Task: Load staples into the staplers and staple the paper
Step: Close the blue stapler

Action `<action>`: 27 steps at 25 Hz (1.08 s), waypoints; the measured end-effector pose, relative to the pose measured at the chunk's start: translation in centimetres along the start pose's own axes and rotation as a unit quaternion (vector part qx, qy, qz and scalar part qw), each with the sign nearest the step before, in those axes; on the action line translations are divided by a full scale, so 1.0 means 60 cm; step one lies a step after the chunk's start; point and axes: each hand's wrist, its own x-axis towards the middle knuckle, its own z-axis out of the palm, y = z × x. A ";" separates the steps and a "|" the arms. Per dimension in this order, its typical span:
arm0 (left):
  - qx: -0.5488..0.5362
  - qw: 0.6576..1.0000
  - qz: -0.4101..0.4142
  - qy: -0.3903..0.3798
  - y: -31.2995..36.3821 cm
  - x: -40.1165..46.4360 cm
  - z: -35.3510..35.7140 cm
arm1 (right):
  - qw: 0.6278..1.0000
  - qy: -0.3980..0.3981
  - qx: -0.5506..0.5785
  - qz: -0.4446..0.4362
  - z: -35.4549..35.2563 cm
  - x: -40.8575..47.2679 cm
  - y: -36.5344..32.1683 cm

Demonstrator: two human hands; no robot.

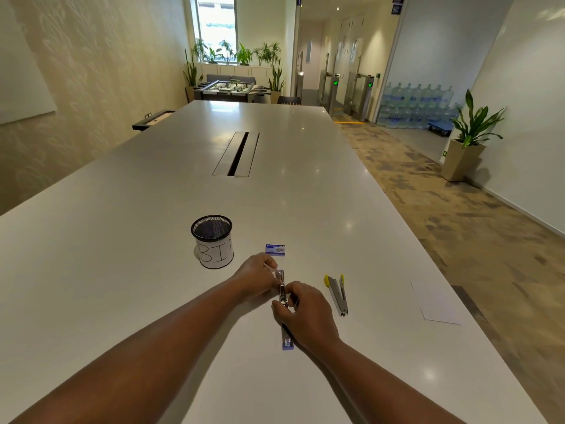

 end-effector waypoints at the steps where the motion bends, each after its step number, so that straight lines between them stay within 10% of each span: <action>1: -0.011 1.000 -0.019 -0.020 -0.002 0.002 -0.001 | 1.000 0.001 -0.001 -0.001 0.001 0.000 0.001; 16: -0.243 0.959 -0.147 0.027 -0.013 0.031 0.015 | 0.999 0.017 0.017 -0.036 0.001 -0.003 0.005; 27: -0.262 0.961 -0.055 0.068 -0.045 0.017 0.031 | 1.000 -0.010 -0.014 -0.002 -0.004 0.005 0.000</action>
